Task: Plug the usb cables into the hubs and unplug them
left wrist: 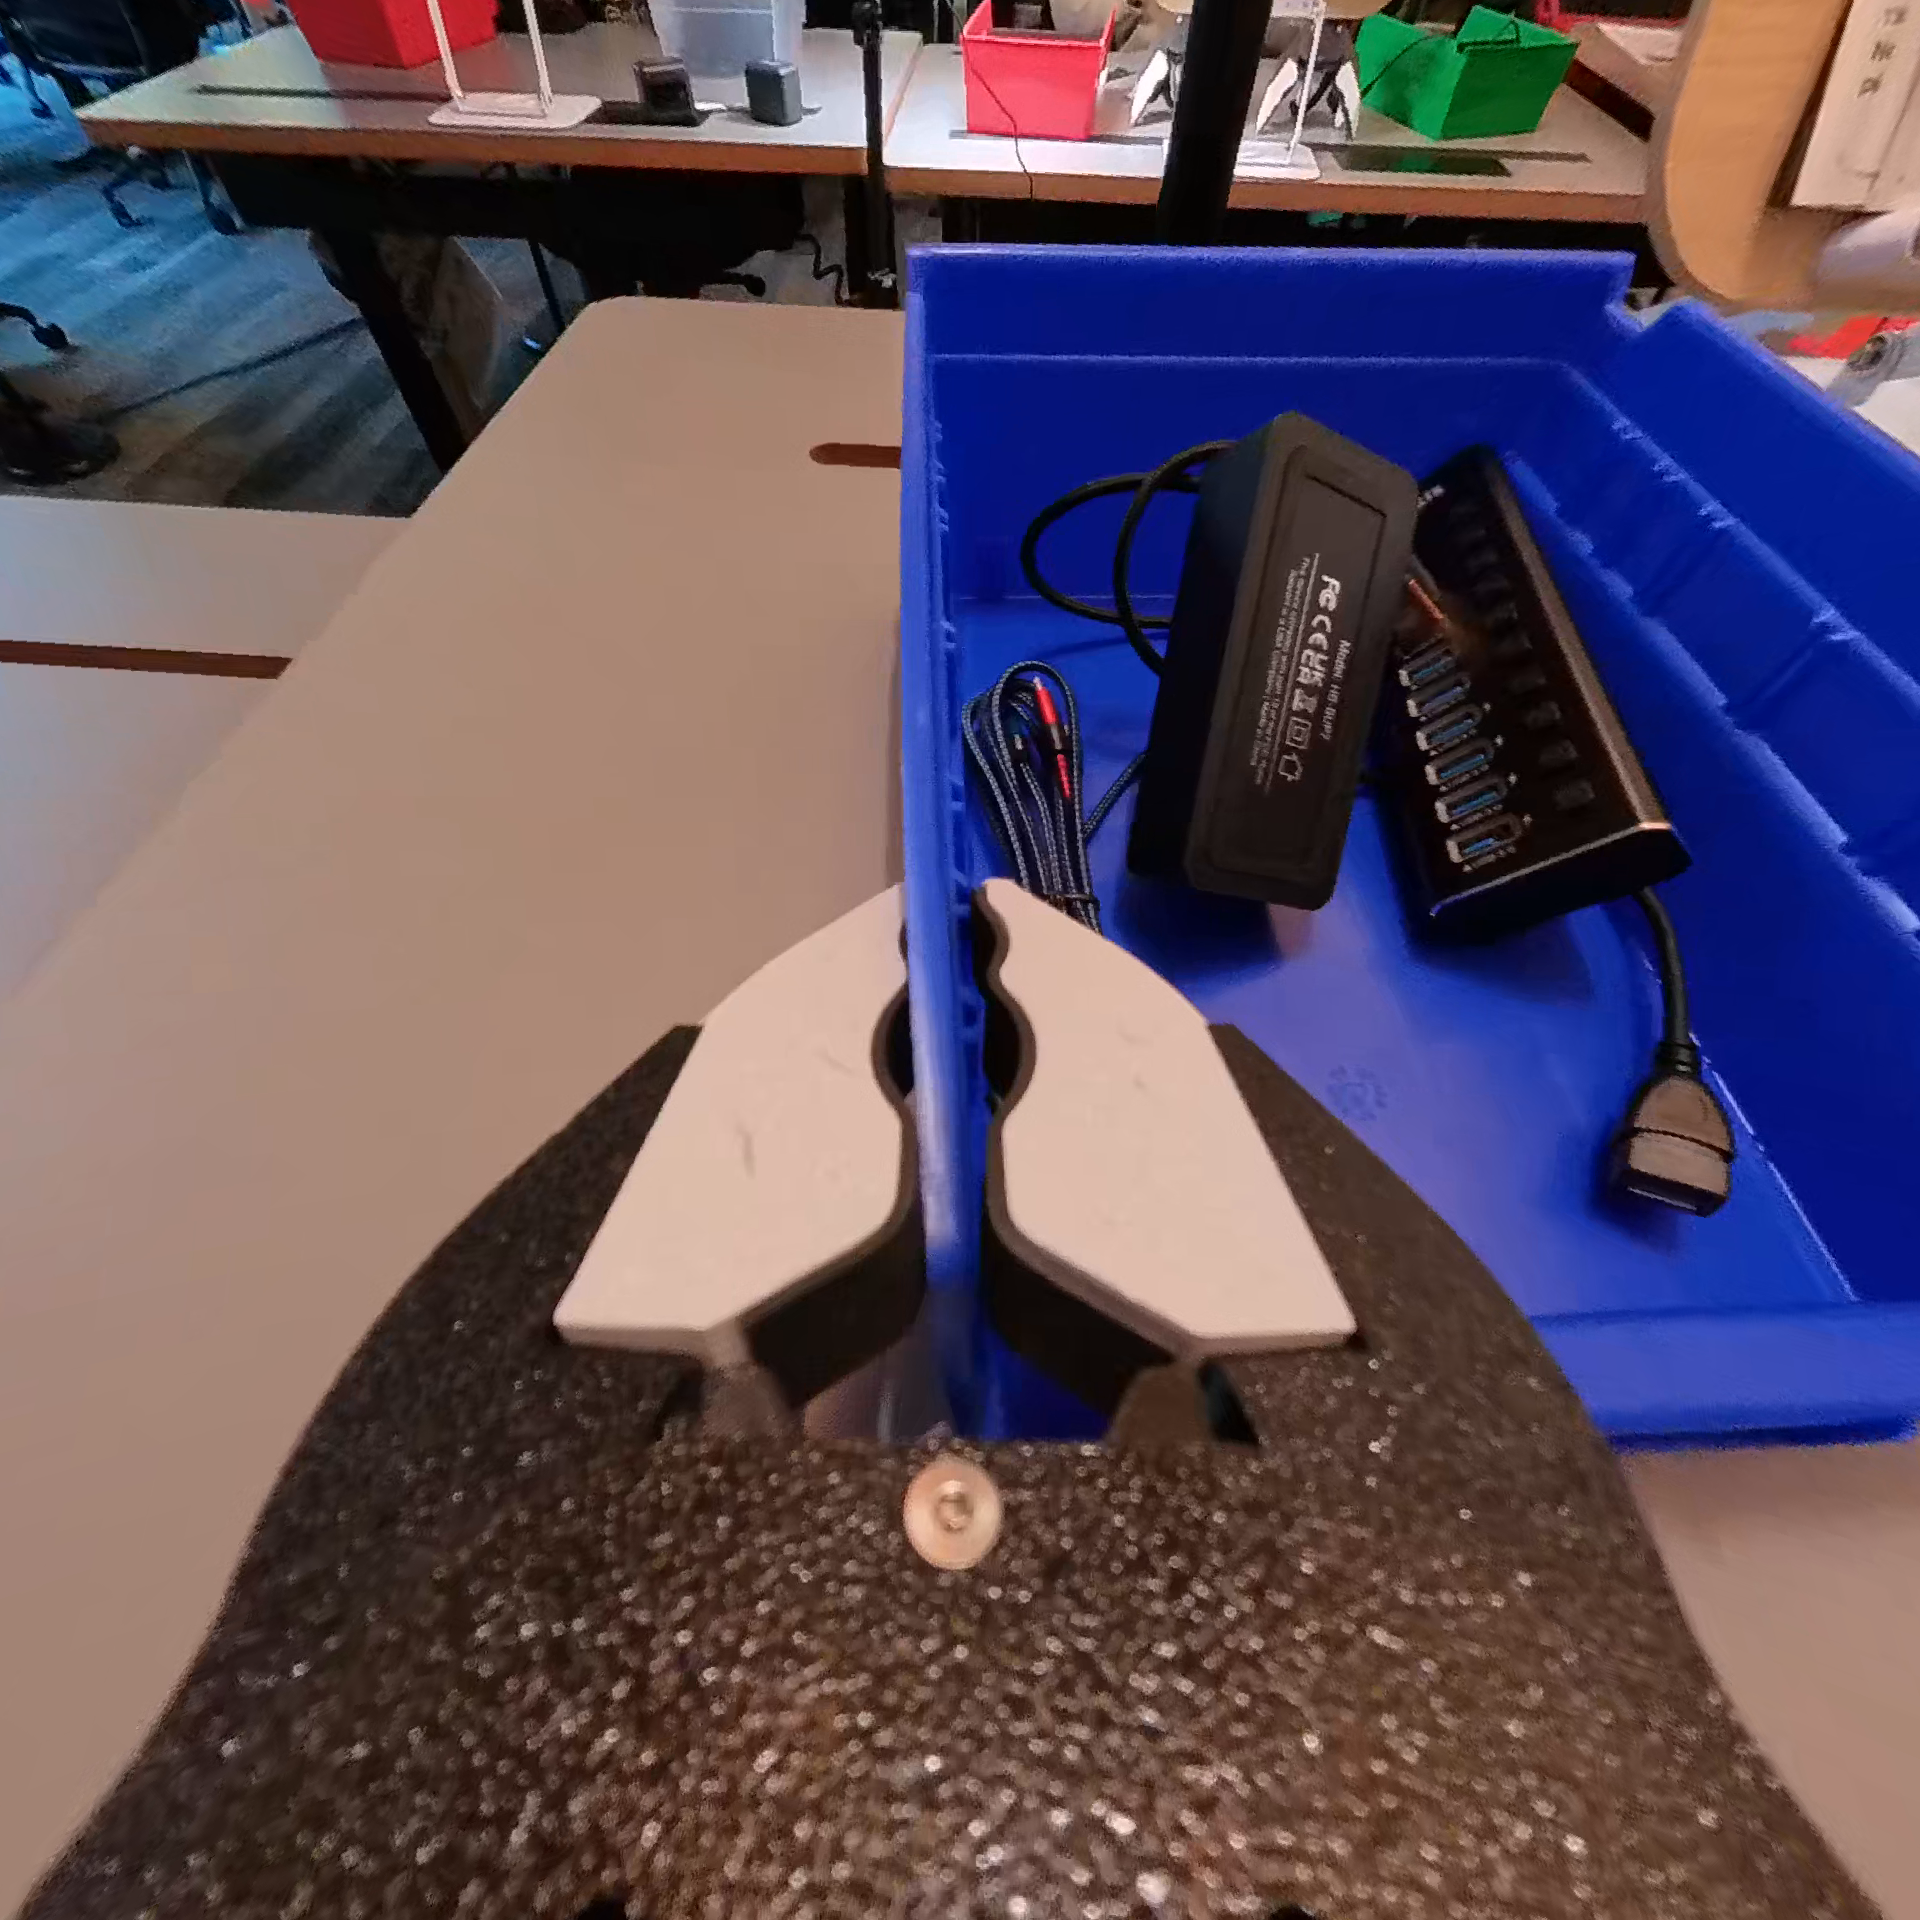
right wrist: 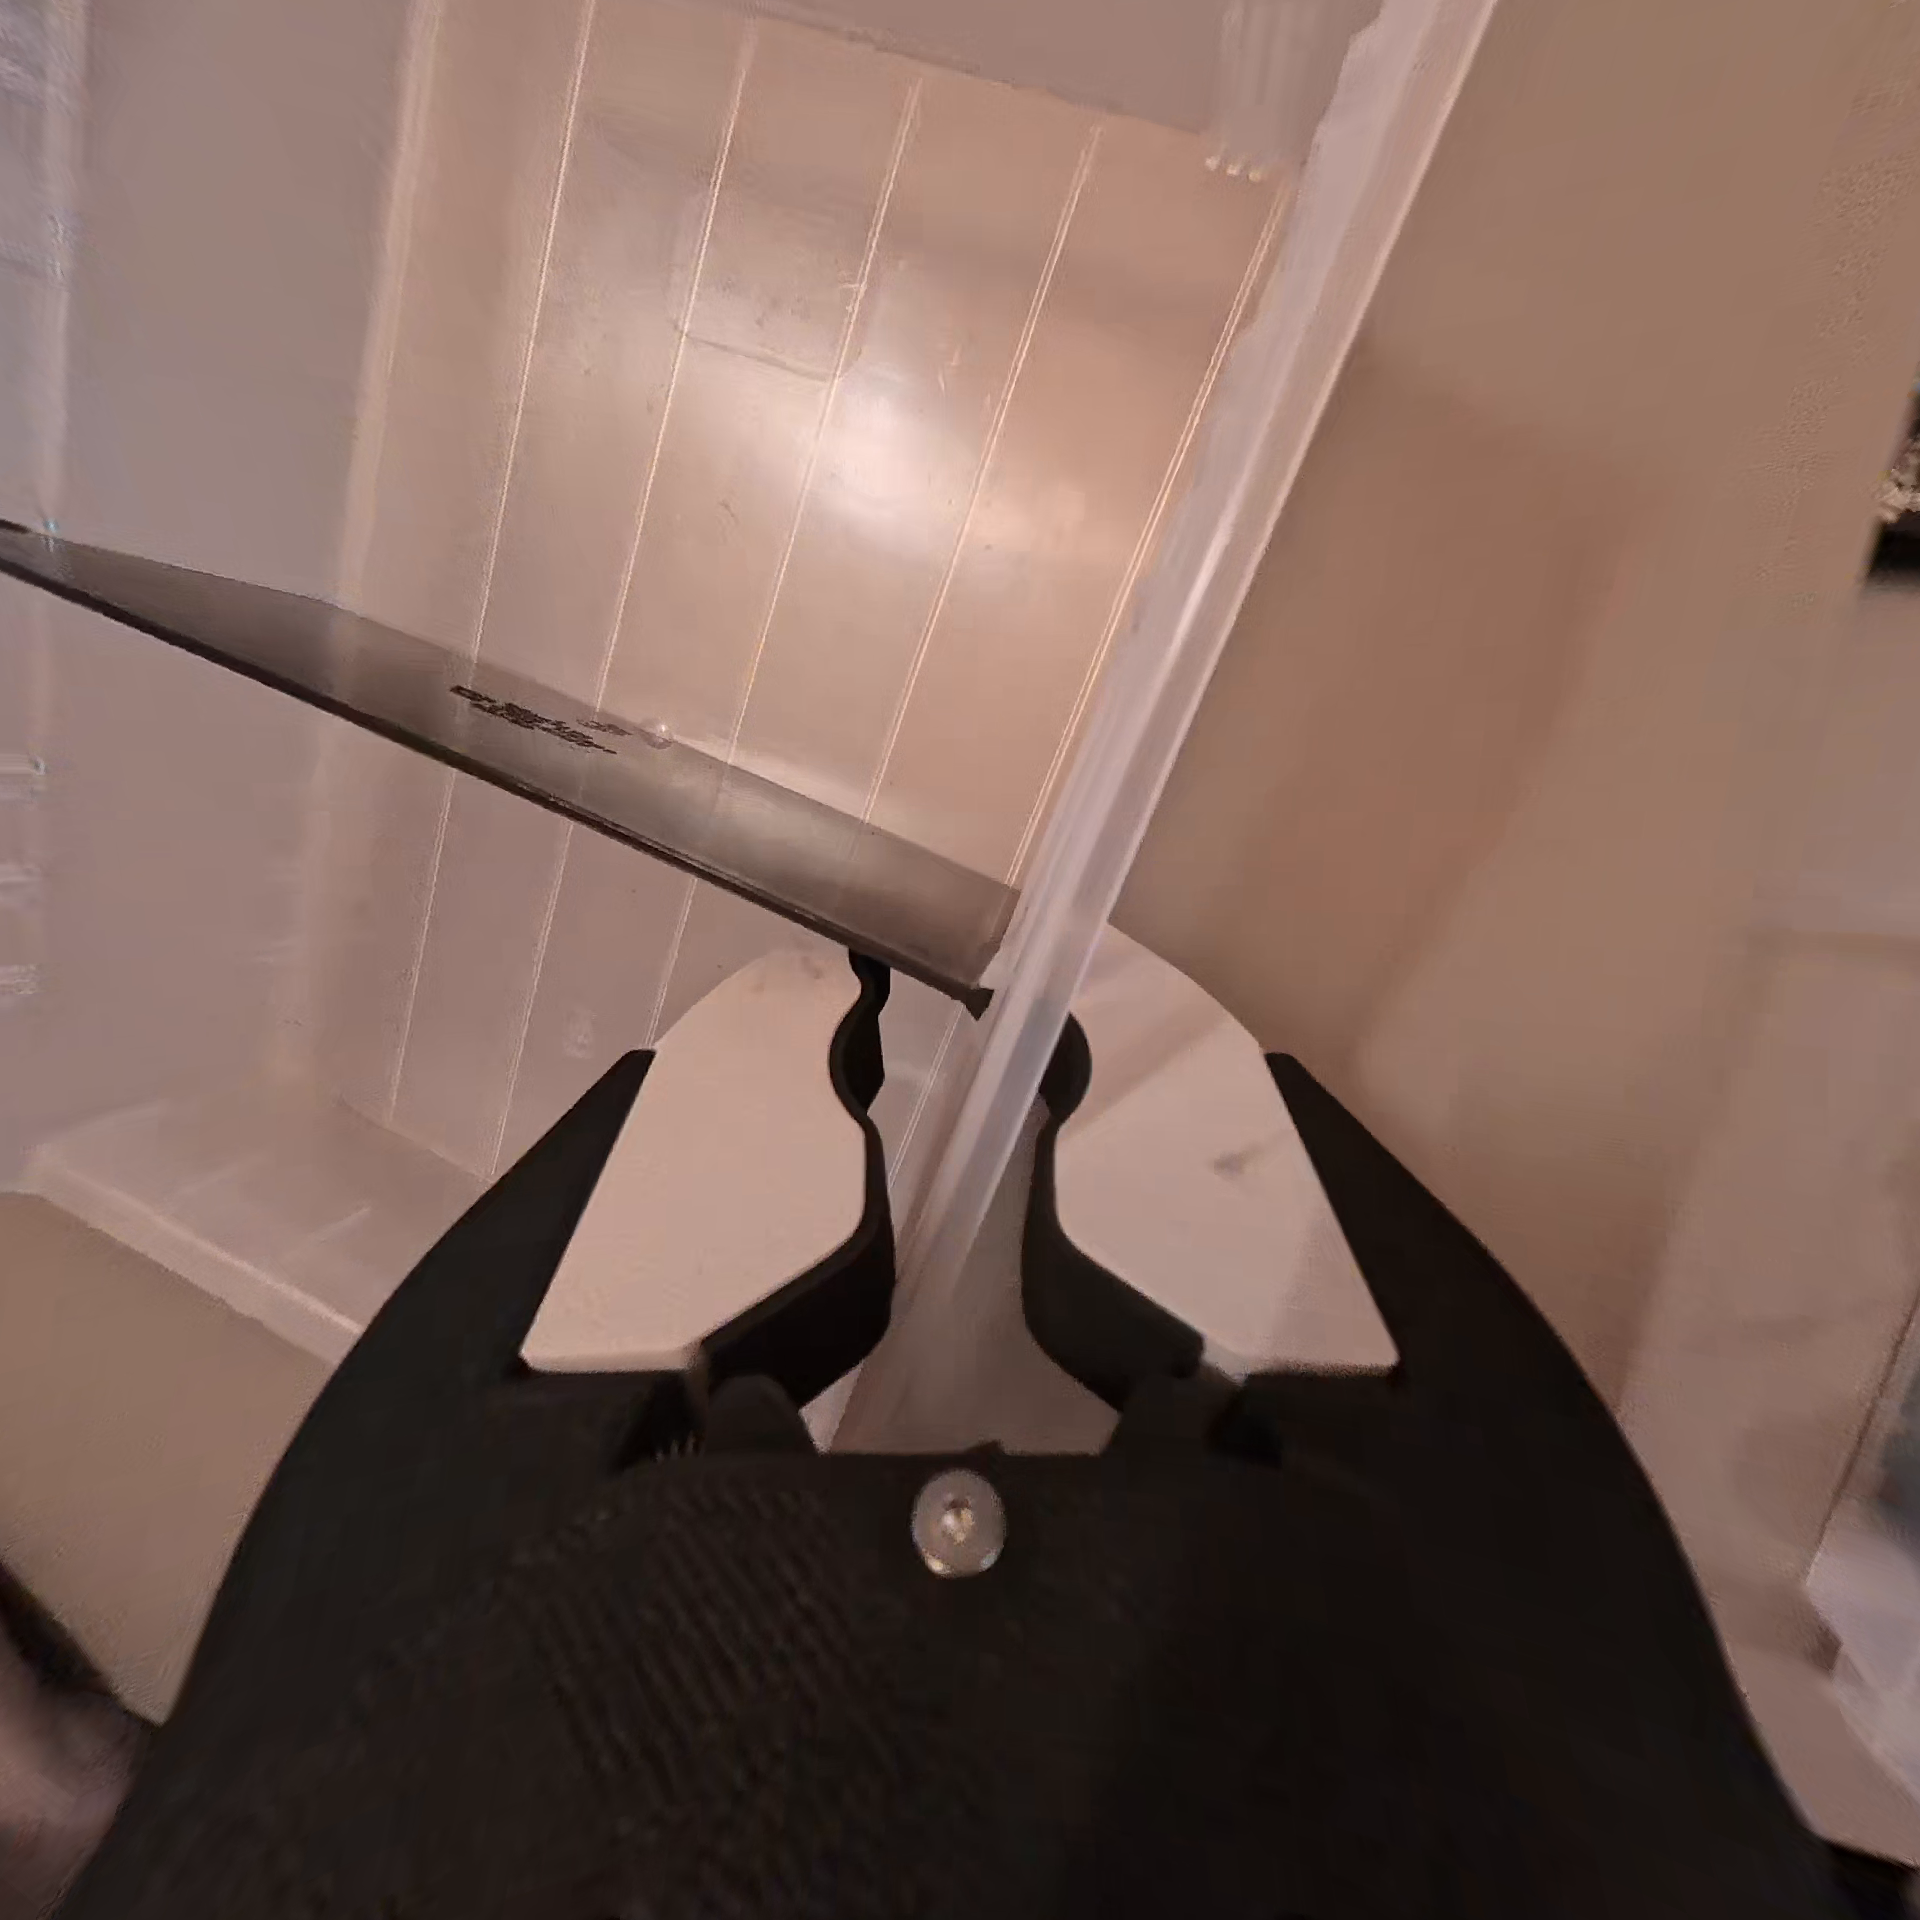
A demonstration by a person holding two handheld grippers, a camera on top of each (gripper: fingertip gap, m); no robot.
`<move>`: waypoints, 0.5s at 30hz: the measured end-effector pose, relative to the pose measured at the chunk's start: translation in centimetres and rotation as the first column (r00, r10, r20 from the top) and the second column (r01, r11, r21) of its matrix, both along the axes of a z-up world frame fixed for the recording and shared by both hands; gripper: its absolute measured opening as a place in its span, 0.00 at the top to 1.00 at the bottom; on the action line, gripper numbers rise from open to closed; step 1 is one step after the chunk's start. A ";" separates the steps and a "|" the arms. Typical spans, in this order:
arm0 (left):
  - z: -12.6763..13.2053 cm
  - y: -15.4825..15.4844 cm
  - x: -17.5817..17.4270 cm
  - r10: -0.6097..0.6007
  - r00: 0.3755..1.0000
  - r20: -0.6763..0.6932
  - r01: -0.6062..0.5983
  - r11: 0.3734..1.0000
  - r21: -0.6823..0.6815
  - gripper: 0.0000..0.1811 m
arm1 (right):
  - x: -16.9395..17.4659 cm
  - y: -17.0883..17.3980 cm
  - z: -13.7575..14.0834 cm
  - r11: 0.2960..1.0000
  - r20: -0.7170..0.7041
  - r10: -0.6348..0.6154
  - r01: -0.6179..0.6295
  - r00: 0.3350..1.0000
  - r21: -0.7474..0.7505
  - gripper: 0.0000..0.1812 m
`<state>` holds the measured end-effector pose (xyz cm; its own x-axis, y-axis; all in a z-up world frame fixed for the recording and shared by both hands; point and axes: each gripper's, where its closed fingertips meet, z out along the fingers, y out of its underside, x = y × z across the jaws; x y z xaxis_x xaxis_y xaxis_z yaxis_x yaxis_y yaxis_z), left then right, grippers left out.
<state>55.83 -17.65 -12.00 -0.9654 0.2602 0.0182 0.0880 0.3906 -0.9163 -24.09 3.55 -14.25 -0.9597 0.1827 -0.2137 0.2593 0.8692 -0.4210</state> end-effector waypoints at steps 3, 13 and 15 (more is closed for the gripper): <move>0.0 -0.7 -0.6 -0.001 0.999 0.038 0.000 1.000 0.017 0.97 | 0.9 -2.0 -1.3 0.994 -0.035 0.097 -0.095 0.995 0.062 0.86; 0.1 -0.7 -0.9 -0.060 0.993 0.099 0.050 0.994 0.100 0.92 | 0.5 -4.7 -0.9 0.984 -0.154 0.177 -0.173 0.972 0.040 0.65; 1.7 -1.1 -0.7 -0.081 0.983 0.166 0.069 0.994 0.080 0.87 | 0.1 -5.3 1.7 0.986 -0.210 0.137 -0.153 0.968 -0.062 0.55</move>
<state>55.12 -18.77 -10.31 -0.9340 0.3358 -0.1218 0.2707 0.4430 -0.8547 -23.97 -1.71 -12.51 -0.9994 0.0287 -0.0182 0.0340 0.8538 -0.5195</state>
